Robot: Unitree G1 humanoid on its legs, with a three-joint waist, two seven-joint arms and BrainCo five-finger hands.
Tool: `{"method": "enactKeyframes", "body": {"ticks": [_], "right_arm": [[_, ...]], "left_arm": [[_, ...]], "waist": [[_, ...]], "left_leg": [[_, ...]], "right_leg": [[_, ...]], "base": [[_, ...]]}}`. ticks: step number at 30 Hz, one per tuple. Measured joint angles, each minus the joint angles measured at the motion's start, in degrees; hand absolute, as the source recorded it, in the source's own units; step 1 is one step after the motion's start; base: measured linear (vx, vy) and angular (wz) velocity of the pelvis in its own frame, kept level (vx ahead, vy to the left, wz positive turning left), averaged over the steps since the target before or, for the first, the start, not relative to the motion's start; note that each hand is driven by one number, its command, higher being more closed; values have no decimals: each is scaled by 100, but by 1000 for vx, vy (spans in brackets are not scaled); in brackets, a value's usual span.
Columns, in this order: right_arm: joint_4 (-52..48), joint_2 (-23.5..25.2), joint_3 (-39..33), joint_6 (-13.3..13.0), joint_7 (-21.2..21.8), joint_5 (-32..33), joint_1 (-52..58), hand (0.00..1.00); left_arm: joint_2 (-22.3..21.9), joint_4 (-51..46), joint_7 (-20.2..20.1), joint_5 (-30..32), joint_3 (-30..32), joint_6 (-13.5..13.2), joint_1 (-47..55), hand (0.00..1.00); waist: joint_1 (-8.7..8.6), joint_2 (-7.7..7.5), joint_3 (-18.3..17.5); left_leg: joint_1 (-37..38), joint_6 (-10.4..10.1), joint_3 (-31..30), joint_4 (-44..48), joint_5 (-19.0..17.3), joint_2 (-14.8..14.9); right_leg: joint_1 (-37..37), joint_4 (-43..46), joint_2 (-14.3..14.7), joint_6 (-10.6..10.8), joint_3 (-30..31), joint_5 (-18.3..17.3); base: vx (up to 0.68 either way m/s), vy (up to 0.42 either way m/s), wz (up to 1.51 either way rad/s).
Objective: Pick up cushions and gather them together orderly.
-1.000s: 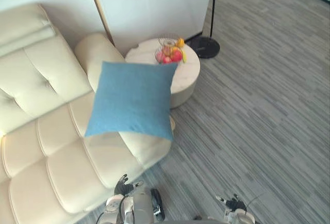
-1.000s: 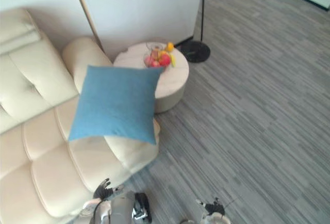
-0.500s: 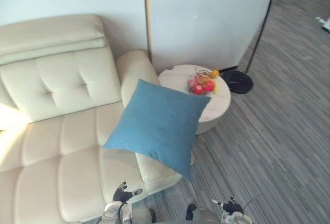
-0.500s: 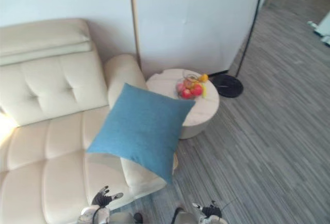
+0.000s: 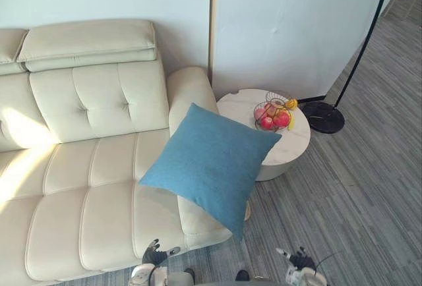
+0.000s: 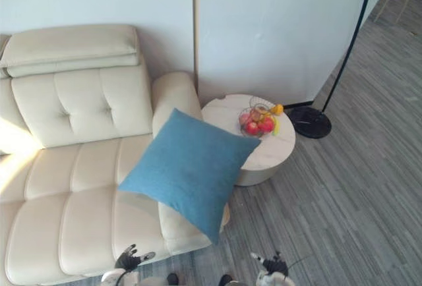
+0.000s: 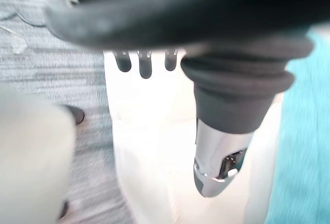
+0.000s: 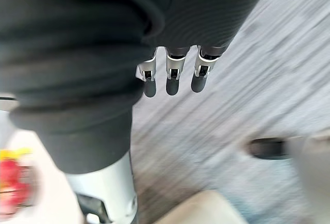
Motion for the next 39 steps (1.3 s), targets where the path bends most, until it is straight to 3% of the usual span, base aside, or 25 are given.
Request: {"method": "enactKeyframes", "body": {"ticks": [6, 10, 18, 26, 32, 35, 39], "right_arm": [[-1199, -423, 533, -112, 171, 1, -114, 0], [-1536, -416, 857, -141, 286, 46, -203, 0], [-1535, -364, 1350, -139, 457, 108, -536, 0], [-1443, -150, 1852, -210, 282, 723, -1554, 0], [-1477, -135, 1938, -296, 154, 956, -1830, 0], [-1535, -22, 2022, -294, -2, 1122, -1818, 0], [-1931, 71, 2039, -293, -79, 1182, -1860, 0]], "left_arm": [[646, -1175, 109, -94, 554, -20, -21, 0], [674, -1953, 273, -96, 662, -43, -73, 0], [636, -2363, 573, -87, 656, -120, -806, 0], [994, -2067, 1172, -87, 528, -118, -2417, 0], [1441, -1813, 1374, -77, 177, -113, -3520, 0], [1516, -1573, 1377, 50, -54, -102, -4229, 0], [1516, -1497, 1338, 97, -364, -94, -4799, 0]], "waist": [[6, 5, -9], [16, 19, -29], [46, 32, -53], [288, -18, 704], [339, -105, 1103], [352, -105, 1227], [317, -142, 1393]], "left_leg": [[40, 11, -1, -446, 236, -13], [-33, 21, -14, -546, 289, -36], [-295, 45, -172, -535, 342, -114], [-1175, 40, -109, 7, 338, -54], [-1854, -68, 0, 611, 198, 34], [-2421, -98, 309, 1082, -17, 275], [-2744, -78, 725, 1261, 97, 526]], "right_leg": [[-13, -319, 44, 30, -14, 161], [-63, -483, 51, 26, -29, 252], [-191, -660, 32, 25, -219, 349], [-1041, -190, -21, -41, -100, 389], [-1793, 608, -115, -177, -36, 171], [-2256, 991, -108, -261, -94, 73], [-2593, 1152, -87, -289, -132, 47]], "base": [[-53, -4, 1], [32, 14, 1], [87, 11, 12], [-77, 20, -2], [-142, -4, -4], [-148, -39, 5], [-80, -56, 2]]}}
